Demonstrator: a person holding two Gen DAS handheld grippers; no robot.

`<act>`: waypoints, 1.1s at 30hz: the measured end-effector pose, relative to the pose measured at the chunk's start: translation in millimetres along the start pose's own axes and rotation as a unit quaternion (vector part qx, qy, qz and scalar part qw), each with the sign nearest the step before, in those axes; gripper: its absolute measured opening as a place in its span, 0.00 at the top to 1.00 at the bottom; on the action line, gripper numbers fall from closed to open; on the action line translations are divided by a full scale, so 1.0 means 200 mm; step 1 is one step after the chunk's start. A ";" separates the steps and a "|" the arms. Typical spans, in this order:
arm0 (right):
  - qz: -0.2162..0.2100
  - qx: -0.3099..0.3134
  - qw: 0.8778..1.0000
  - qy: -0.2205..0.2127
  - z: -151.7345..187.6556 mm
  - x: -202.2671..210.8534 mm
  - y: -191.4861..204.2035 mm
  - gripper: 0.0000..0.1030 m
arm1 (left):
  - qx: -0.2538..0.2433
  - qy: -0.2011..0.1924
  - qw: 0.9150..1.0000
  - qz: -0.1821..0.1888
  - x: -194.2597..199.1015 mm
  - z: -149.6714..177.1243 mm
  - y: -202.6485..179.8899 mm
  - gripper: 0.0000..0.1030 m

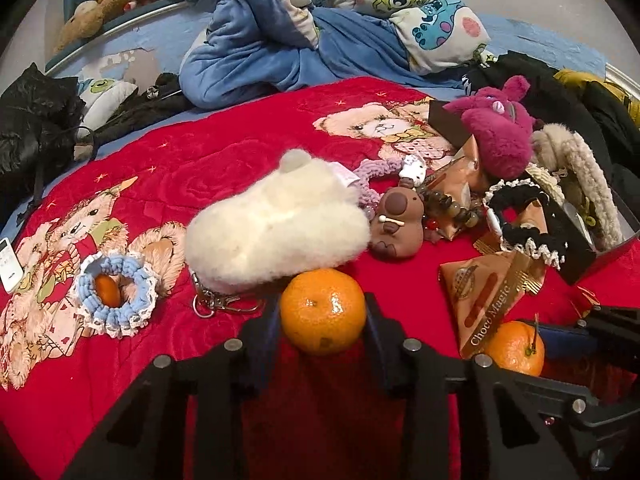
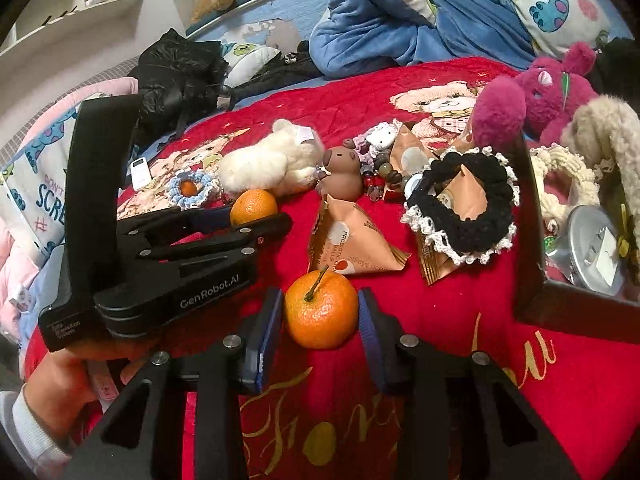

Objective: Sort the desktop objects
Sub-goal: 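Lift and carry the orange with left tool while right carries its orange to the box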

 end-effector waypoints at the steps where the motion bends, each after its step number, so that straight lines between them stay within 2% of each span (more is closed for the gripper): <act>1: 0.000 0.000 1.000 0.000 0.00 0.00 0.00 0.65 | 0.000 -0.002 1.000 0.000 0.01 0.00 0.00 0.62; 6: 0.002 0.000 1.000 0.000 0.00 0.01 0.00 0.65 | -0.002 -0.012 1.000 -0.003 0.03 0.02 0.00 0.62; 10: 0.008 0.002 1.000 -0.001 -0.01 0.01 0.01 0.65 | 0.001 -0.017 1.000 -0.026 0.05 0.04 0.00 0.62; 16: 0.010 0.003 1.000 -0.001 -0.01 0.01 0.01 0.65 | 0.010 -0.021 1.000 -0.005 0.06 0.05 0.02 0.62; 18: 0.010 0.003 1.000 -0.002 -0.01 0.01 0.01 0.65 | 0.023 -0.029 0.999 -0.030 0.08 0.06 0.04 0.62; 21: 0.015 0.007 1.000 -0.007 -0.01 0.02 0.02 0.65 | 0.028 -0.035 0.999 -0.030 0.11 0.08 0.05 0.62; 23: 0.017 0.009 1.000 -0.015 -0.02 0.05 0.02 0.65 | 0.025 -0.036 0.999 -0.020 0.13 0.09 0.04 0.62; 31: 0.020 0.003 0.999 -0.040 -0.01 0.15 0.00 0.65 | -0.005 -0.072 0.997 -0.026 0.29 0.15 -0.08 0.62; 33: 0.025 0.002 0.999 -0.047 -0.01 0.20 -0.01 0.65 | -0.020 -0.080 0.996 -0.037 0.31 0.15 -0.13 0.62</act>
Point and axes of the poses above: each gripper's, at about its wrist camera, not at the fingertips, and x roughly against the way its jaws point, y to its left, z to its underside, the point moved 5 cm from there along -x, roughly the way its jaws point, and after that the axes turned 15 degrees about y, right-handed, at the moved point
